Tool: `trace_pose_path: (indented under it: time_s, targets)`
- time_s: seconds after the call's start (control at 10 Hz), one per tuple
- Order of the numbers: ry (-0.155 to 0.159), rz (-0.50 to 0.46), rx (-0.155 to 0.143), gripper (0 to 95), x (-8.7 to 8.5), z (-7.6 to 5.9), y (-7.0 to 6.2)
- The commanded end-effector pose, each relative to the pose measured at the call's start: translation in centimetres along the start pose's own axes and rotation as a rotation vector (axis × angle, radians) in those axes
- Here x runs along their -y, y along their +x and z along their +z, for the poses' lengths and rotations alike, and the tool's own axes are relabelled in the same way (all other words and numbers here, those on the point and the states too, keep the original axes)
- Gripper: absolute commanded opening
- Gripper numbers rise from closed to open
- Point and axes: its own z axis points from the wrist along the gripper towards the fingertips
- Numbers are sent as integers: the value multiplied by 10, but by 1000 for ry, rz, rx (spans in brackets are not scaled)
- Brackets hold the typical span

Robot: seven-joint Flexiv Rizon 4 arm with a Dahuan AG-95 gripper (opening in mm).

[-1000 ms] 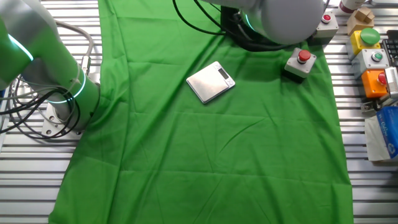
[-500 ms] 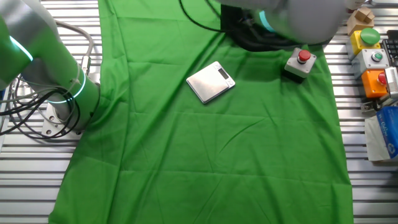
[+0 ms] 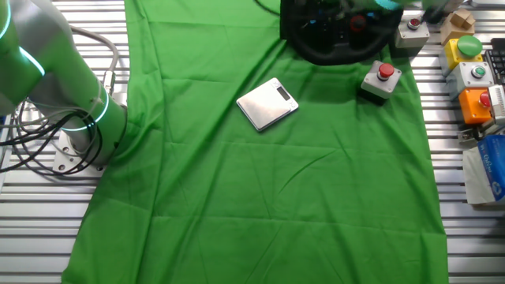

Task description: Rotate the steering wheel 90 degrees counterclockwise

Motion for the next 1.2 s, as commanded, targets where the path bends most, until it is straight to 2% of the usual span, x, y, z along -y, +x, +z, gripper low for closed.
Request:
trace_pose_path:
  time_s: [0.1, 0.3, 0.6, 0.7, 1.2]
  targets:
    - [190, -109, -30, 0, 32, -15, -5]
    - [201, -125, -37, 0, 41, -20, -6]
    - [359, -127, -78, 0, 43, -21, -6]
    - [373, -129, -83, 0, 44, -21, -5]
    - [347, -139, -85, 0, 65, -24, 5]
